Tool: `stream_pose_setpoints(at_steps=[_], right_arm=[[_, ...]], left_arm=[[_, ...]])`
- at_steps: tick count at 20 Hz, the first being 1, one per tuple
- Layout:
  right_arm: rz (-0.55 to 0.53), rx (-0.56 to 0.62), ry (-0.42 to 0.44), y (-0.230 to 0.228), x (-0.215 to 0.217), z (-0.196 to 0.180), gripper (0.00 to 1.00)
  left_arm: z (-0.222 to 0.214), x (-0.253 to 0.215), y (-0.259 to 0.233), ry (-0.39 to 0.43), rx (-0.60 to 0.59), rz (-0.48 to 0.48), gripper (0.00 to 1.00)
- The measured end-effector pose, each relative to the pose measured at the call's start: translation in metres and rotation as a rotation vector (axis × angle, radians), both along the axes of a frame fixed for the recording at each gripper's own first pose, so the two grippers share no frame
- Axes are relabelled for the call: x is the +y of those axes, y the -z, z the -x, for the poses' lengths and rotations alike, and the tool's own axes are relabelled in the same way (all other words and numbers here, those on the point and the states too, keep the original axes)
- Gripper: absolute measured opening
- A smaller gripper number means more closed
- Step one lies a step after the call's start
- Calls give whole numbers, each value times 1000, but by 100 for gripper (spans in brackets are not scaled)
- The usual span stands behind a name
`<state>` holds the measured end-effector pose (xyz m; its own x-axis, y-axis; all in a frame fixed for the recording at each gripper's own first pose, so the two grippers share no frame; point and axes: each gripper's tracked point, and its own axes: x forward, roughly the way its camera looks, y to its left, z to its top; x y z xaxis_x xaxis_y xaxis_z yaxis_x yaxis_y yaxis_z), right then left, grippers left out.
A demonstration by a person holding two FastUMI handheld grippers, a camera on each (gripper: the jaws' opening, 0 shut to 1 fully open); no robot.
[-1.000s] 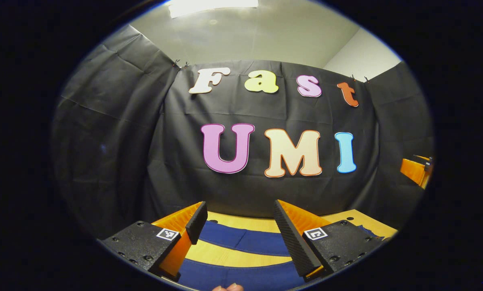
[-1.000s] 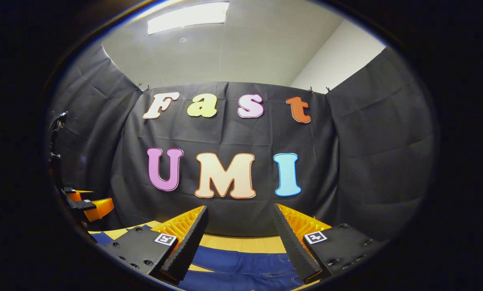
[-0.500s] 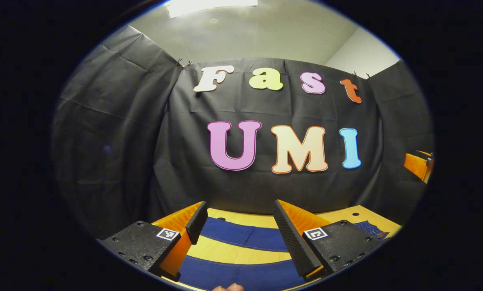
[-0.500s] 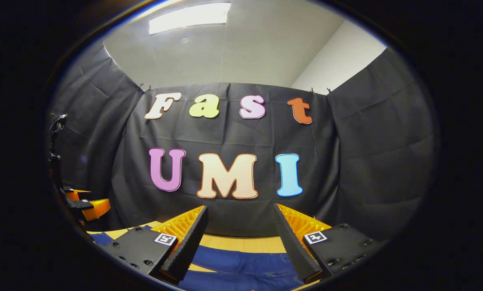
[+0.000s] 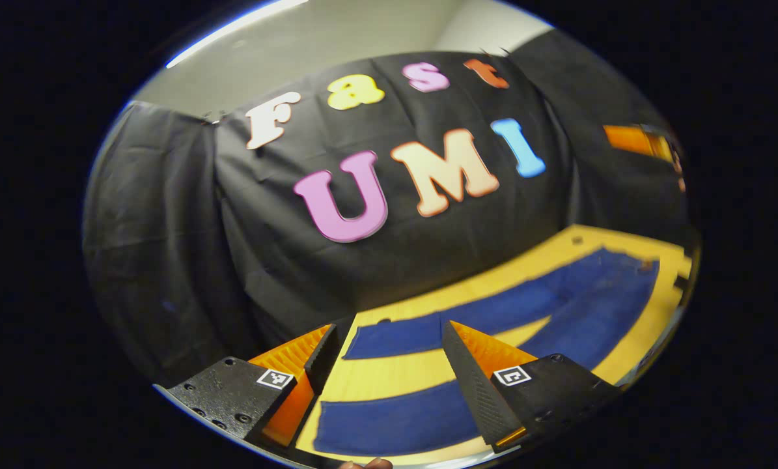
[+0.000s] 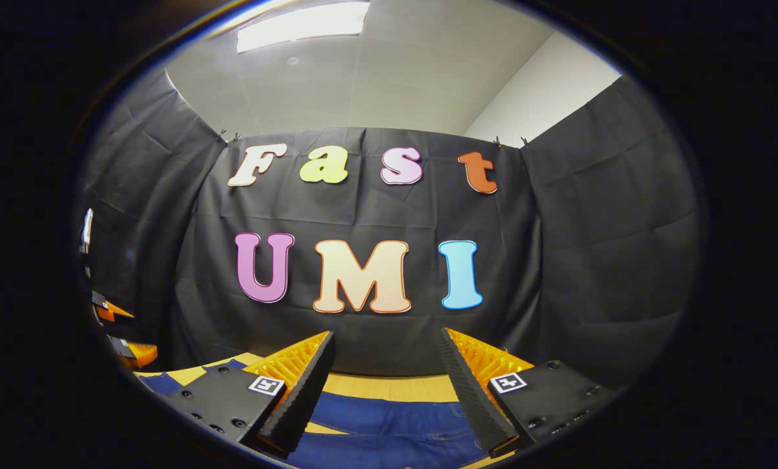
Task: Grasp the waist and the cuffs of the jeans and fold them to make the two legs overlap; first hold the waist and fold one-third of the jeans toward the cuffs, then hold the cuffs and fold the remaining one-third in the same direction to finish folding.
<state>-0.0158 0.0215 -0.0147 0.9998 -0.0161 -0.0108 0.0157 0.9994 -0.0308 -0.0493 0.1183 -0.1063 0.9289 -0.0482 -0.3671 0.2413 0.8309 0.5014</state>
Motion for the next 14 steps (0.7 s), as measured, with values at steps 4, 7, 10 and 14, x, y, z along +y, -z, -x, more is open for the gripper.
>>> stream_pose_setpoints(at_steps=[4, 7, 10, 14], right_arm=[[14, 15, 16, 9, 0, 6, 98], [29, 32, 39, 17, -3, 15, 98], [51, 49, 69, 21, -7, 25, 100], [92, 70, 114, 24, -18, 39, 98]], left_arm=[[30, 21, 65, 110, 178, -185, 95], [49, 50, 119, 150, 334, -290, 95], [72, 81, 168, 183, 462, -399, 96], [94, 103, 211, 231, 589, -494, 100]])
